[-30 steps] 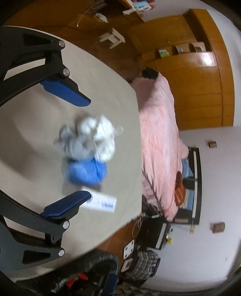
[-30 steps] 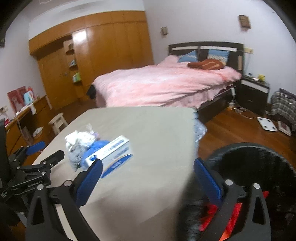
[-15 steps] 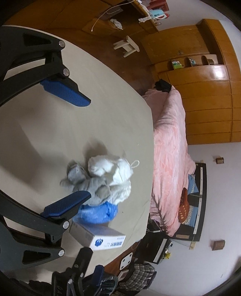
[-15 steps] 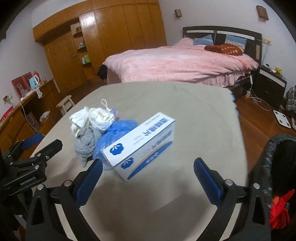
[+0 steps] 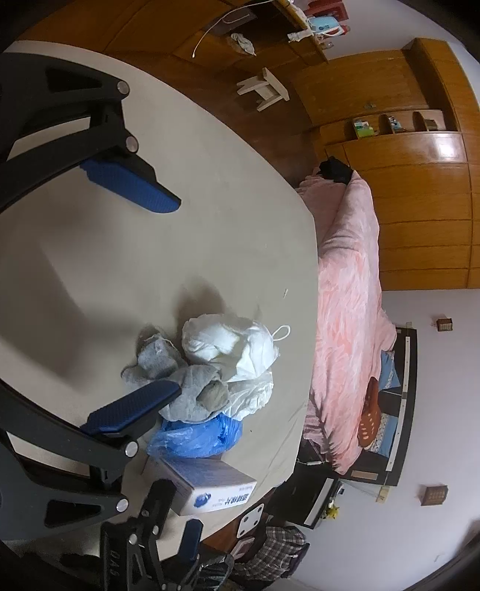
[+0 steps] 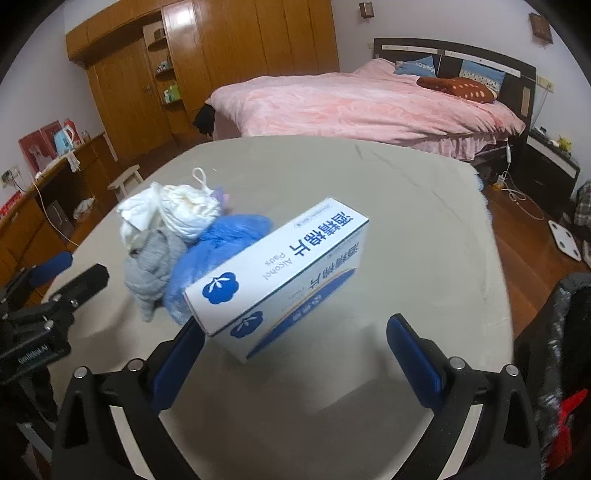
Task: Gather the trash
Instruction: 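Bring both open tools back over the remaining items on the table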
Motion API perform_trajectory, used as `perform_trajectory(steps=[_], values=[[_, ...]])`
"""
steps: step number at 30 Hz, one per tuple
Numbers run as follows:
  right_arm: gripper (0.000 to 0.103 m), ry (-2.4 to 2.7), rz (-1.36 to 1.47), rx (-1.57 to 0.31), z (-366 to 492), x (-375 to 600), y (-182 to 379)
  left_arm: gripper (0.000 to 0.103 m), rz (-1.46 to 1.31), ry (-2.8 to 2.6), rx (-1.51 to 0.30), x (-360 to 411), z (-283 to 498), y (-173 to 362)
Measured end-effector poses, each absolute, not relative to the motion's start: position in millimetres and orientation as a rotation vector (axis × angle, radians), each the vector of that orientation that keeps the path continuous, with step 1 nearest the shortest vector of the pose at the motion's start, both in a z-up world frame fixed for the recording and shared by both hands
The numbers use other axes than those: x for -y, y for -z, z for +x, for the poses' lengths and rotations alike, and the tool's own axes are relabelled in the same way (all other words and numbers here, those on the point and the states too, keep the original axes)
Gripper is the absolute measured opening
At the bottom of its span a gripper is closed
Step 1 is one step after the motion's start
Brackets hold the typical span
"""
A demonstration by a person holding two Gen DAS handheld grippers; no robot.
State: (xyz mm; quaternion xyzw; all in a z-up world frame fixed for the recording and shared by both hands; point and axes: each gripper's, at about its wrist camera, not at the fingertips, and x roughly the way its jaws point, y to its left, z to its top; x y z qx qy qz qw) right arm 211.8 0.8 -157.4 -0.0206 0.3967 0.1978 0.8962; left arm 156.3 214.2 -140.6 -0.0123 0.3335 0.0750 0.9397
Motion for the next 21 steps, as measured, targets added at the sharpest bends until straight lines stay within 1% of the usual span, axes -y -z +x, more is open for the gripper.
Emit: perform_trajectory(steps=[8, 11, 19, 21], values=[[0.097, -0.348, -0.105, -0.796, 212.8, 29.1, 144.6, 0.090, -0.030, -0.149, -0.689, -210.4, 159.3, 143.3], [0.097, -0.352, -0.078, -0.802, 211.1, 34.9, 141.1, 0.090, -0.026, -0.144, -0.688, -206.1, 161.0, 144.1], [0.097, -0.409, 0.026, -0.805, 212.2, 12.3, 144.7, 0.090, -0.032, -0.151, -0.683, -205.9, 160.1, 144.9], [0.097, -0.405, 0.012, -0.799, 215.7, 4.3, 148.2, 0.090, -0.032, -0.153, -0.686, -206.9, 160.8, 144.5]])
